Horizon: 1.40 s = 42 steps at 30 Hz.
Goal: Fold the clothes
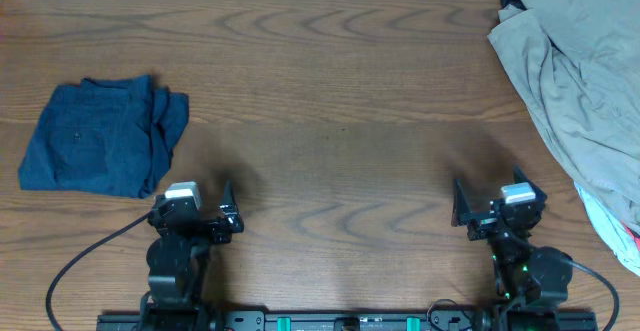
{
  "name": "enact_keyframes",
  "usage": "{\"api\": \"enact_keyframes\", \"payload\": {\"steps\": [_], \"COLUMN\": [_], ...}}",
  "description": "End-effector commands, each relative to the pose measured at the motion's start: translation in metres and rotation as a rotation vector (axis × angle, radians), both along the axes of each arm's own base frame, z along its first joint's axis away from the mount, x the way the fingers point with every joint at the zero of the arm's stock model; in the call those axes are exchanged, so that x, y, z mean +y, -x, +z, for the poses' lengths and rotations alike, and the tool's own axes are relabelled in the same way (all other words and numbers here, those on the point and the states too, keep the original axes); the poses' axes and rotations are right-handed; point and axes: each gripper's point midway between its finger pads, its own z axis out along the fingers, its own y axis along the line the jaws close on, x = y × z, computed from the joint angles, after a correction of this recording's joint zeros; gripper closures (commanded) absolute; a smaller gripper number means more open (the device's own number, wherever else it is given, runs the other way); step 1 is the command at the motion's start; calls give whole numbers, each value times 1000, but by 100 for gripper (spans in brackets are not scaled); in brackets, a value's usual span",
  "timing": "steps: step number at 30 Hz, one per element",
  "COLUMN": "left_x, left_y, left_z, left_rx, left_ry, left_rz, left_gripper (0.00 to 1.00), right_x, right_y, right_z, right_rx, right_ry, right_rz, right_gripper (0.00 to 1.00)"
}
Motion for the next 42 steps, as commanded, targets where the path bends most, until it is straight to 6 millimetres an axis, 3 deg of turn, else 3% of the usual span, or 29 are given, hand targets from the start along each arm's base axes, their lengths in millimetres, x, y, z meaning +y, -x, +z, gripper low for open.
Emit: {"api": "enact_keyframes", "payload": {"steps": [1,9,17,22,24,27,29,35,39,42], "left_x": [2,-1,-5,-17,-17,-17,-17,-17,-18,-19], "left_y": [2,14,30,29,29,29,29,29,29,29], "left_z": [26,42,40,39,39,39,39,39,39,39], "left_rx": [16,239,450,459,458,458,458,459,460,461], "left_ry": [45,39,41,82,82,82,82,82,87,89], "left_rz": [30,13,-4,-56,-57,-57,-57,-57,-63,-65], "left_gripper": [2,2,2,2,2,2,2,2,2,2], "right_x": [-10,-13,-17,-19,-37,-92,-117,-149,-170,-184], "right_y": [1,-11,-35,-61,-70,-77,-83,-109,-107,-101], "right_z": [22,29,0,-16,-24,-30,-30,-56,-83,-99], "right_rx": [15,242,625,680,687,655,613,612,699,742], "right_ry": [-29,-25,-11,-19,-6,-45,-60,-19,121,128], "right_rz": [-72,-86,-108,-122,-226,-567,-691,-684,-663,-687], "right_gripper": [1,1,1,1,1,1,1,3,11,14]}}
